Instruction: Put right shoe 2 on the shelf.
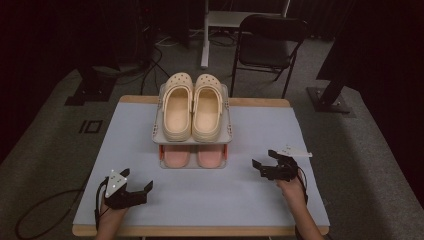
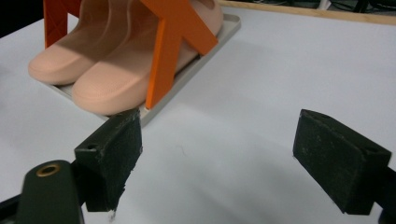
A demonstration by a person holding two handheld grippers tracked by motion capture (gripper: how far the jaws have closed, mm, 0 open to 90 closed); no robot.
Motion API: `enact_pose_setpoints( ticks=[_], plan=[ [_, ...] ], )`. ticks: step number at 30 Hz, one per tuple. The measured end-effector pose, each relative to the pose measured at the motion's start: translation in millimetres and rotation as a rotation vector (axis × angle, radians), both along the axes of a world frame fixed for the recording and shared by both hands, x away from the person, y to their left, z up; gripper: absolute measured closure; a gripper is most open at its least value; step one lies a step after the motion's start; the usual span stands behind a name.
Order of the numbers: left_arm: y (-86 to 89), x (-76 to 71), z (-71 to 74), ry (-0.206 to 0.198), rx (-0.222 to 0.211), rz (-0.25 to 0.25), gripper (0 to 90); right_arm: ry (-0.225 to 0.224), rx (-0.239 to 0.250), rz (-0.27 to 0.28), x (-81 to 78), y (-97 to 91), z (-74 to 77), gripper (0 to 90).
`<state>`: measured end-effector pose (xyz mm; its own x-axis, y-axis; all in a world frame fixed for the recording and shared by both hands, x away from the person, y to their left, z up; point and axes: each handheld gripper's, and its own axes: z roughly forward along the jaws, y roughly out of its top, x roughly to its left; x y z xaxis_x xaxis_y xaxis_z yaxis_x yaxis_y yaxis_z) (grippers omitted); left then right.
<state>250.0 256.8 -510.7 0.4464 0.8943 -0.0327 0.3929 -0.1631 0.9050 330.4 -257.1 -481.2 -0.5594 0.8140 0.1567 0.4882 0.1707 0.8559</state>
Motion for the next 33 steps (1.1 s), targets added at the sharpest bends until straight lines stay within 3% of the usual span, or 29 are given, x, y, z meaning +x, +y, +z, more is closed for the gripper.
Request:
enact_pose_setpoints(
  ticks=[18,22,33],
  plan=[
    [0.6,0.4,0.0,0.003,0.0,0.001,1.7,0.019,-0.041,-0.055,-25.4,-30.2,-23.9,14.6],
    [0.7,0.4,0.1,0.002,0.001,0.002,1.7,0.029,-0.028,-0.077,-30.8,-36.0,-27.1,14.6],
    [0.3,1.2,-1.1,0.004,0.002,0.003,1.7,0.032,-0.041,-0.097,-31.8,-38.6,-33.4,14.6]
  ],
)
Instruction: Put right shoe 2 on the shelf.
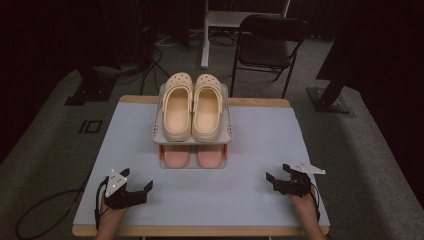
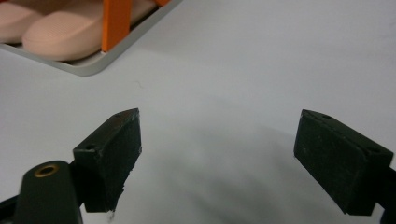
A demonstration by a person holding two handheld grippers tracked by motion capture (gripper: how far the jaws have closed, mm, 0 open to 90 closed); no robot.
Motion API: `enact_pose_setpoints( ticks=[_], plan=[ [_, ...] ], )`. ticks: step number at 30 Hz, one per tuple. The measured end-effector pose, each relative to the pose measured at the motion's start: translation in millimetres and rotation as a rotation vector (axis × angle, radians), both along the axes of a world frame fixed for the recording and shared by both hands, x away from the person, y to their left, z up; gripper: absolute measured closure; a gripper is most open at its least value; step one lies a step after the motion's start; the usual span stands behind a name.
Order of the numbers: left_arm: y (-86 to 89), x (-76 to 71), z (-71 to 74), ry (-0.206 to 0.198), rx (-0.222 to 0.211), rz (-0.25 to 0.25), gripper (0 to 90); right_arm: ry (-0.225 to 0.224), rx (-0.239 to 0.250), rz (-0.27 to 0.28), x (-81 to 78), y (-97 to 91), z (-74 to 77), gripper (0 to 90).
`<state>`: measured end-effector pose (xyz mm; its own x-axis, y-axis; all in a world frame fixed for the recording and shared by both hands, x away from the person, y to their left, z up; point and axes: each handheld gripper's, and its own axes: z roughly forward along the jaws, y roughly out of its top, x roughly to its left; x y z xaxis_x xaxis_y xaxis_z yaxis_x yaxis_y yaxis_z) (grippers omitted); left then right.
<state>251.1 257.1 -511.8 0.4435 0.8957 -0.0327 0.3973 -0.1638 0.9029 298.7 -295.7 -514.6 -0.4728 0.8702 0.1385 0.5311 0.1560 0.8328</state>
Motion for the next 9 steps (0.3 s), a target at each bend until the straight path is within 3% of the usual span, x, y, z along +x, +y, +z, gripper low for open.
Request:
enact_pose_setpoints(
  ticks=[4,9],
  plan=[
    [0.1,-0.2,-0.2,0.001,-0.001,0.0,1.7,-0.012,-0.037,0.004,0.7,3.3,-4.0,14.6],
    [-0.9,-0.1,-0.1,0.001,0.0,-0.004,1.7,-0.006,-0.036,0.006,0.5,5.2,-5.4,14.7]
  ],
)
